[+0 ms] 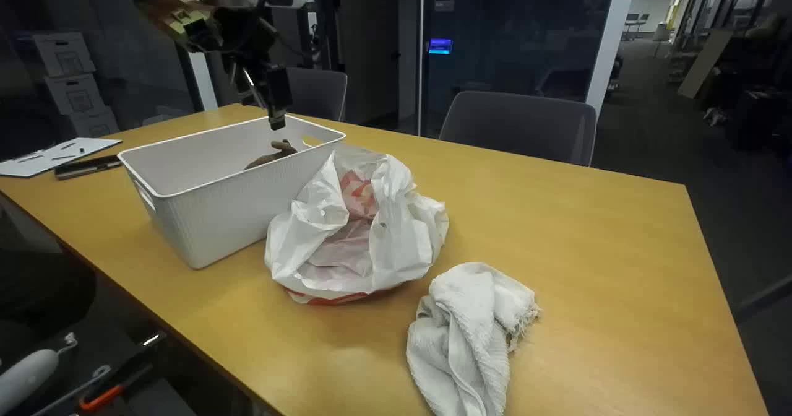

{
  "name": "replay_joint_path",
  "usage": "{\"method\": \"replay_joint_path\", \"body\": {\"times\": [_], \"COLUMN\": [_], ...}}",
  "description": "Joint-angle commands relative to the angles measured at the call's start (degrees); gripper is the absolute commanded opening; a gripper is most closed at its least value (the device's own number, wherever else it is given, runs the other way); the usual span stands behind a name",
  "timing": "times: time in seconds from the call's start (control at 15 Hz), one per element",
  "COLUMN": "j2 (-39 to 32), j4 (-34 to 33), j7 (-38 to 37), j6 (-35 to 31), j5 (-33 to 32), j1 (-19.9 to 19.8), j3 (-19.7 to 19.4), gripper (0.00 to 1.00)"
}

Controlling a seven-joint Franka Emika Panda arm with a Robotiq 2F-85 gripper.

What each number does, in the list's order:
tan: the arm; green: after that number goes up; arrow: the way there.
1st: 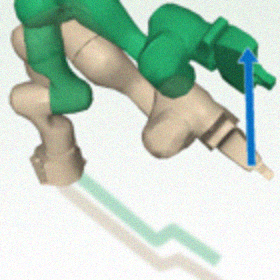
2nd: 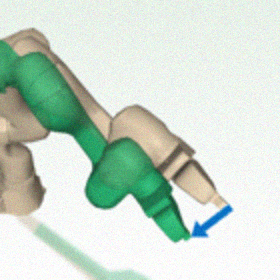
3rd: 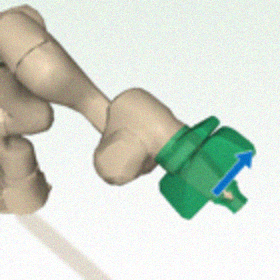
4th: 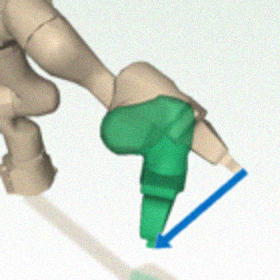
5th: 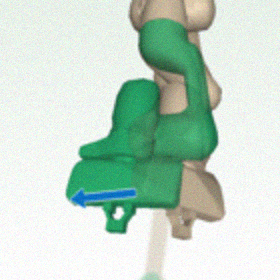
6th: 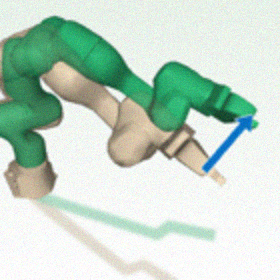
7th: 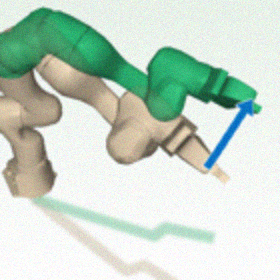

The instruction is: Take out the clothes from the box and place them on the counter

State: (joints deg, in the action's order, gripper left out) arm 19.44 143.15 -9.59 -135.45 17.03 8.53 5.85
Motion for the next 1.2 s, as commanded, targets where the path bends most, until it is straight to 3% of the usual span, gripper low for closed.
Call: {"method": "replay_joint_path", "body": {"times": [0.0, 0.53, 0.93, 1.13], "j2": [0.07, -0.15, -12.98, -20.9], "j4": [-0.32, -0.97, -7.75, -13.97], "j7": [0.04, -0.14, -0.4, -1.43], "j6": [0.17, 0.18, 3.44, 3.67], "j5": [0.06, -0.76, -11.17, -20.92], "j1": [-0.25, -0.21, 2.21, 2.66], "j3": [0.21, 0.7, 7.46, 9.42], "gripper": [1.0, 1.0, 1.0, 1.0]}}
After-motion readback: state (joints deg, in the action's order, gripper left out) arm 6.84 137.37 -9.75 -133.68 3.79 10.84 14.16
